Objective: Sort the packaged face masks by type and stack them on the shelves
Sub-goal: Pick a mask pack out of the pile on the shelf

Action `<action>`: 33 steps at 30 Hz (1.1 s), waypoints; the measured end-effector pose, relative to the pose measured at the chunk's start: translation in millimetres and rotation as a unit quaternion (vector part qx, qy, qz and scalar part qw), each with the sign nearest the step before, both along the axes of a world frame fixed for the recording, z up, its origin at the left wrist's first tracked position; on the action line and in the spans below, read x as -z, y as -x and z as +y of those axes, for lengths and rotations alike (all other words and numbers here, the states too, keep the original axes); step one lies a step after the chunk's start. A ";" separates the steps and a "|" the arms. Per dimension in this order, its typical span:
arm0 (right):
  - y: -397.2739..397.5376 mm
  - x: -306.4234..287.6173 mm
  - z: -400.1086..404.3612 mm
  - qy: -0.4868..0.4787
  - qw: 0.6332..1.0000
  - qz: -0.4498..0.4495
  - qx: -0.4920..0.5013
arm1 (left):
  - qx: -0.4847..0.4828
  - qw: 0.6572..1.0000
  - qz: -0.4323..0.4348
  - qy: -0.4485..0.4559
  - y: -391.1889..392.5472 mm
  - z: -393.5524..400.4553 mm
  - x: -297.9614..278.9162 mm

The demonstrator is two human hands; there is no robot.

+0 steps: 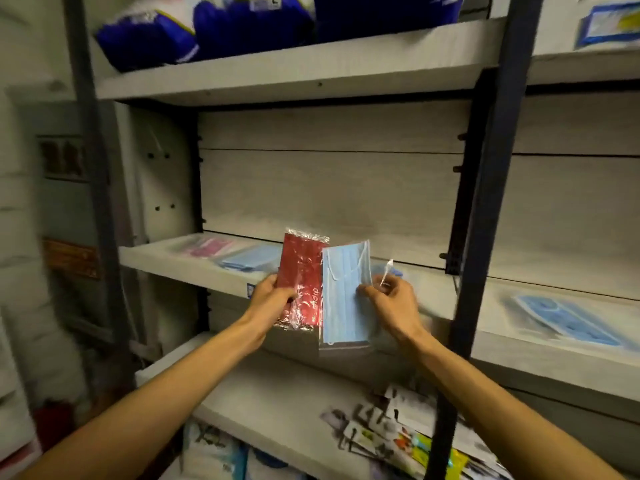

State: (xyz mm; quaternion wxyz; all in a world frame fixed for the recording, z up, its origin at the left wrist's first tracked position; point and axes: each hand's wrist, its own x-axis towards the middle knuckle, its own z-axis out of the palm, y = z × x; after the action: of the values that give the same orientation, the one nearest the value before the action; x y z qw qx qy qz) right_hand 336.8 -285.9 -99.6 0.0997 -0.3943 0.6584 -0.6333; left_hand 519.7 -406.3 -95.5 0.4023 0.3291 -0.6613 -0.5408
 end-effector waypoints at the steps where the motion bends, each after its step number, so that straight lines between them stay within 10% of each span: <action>1: 3.1 -2.5 -14.8 0.005 1.000 -0.004 0.010 | -0.007 1.000 -0.007 0.012 0.6 -16.2 -1.0; 20: 81.2 -88.0 -184.7 -0.015 0.998 -0.055 0.016 | 0.045 0.913 -0.251 0.319 70.2 -241.5 -27.8; 33: 2.7 -56.5 -307.9 -0.075 0.988 -0.137 -0.006 | 0.120 0.973 -0.164 0.106 16.8 -337.8 -37.6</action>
State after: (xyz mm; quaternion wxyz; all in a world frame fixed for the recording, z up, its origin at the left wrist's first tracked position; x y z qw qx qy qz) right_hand 334.2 -593.8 -43.1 0.2220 -0.2990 0.6822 -0.6292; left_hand 502.9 -744.1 -58.0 0.2533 0.2869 -0.8064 -0.4509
